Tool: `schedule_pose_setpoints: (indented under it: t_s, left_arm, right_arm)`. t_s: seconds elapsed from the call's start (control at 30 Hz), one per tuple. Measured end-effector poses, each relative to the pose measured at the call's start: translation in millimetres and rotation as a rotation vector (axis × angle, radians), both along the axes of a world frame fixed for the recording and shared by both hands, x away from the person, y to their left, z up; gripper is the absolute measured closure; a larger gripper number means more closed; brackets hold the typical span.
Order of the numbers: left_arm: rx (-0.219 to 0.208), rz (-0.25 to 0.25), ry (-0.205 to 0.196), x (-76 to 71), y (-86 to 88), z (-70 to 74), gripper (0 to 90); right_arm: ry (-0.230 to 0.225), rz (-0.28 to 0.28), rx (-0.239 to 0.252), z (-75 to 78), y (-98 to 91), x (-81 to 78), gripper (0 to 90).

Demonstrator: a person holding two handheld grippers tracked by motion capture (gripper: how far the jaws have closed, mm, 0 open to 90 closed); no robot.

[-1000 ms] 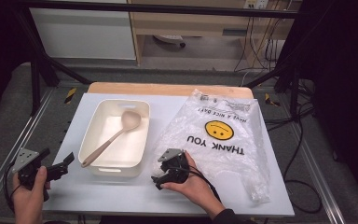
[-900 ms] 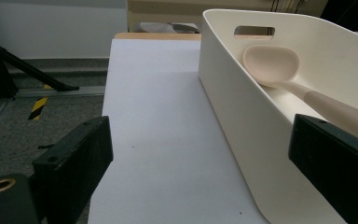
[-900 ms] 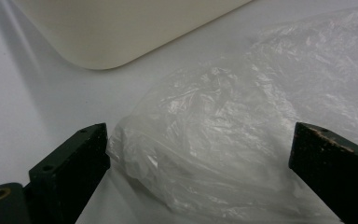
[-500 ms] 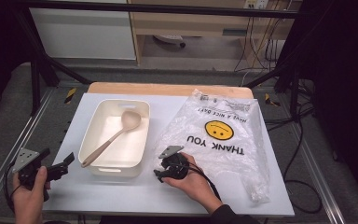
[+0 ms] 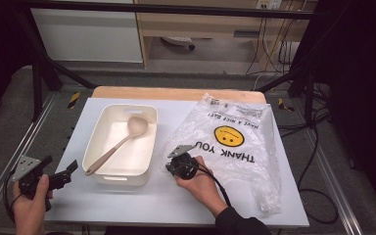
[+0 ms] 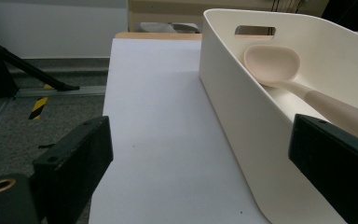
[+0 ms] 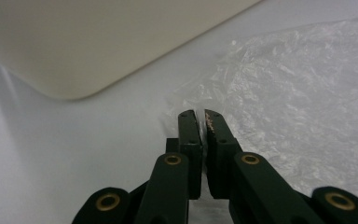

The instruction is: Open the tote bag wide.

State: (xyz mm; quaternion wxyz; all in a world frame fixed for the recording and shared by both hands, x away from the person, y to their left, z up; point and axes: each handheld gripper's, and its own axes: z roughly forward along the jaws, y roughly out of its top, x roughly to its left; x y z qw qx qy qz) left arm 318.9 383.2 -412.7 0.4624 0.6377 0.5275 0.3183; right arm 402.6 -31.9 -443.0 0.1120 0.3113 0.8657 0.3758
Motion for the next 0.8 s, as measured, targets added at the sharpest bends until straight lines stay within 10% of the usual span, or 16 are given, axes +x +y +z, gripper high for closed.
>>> schedule_pose_setpoints:
  t_s: [0.8]
  left_arm:
    - [-0.002, -0.004, -0.002, 0.6, -0.1, 0.0, 5.9]
  right_arm:
    - [-0.031, -0.146, 0.109, 41.4, 16.1, 68.6, 87.1]
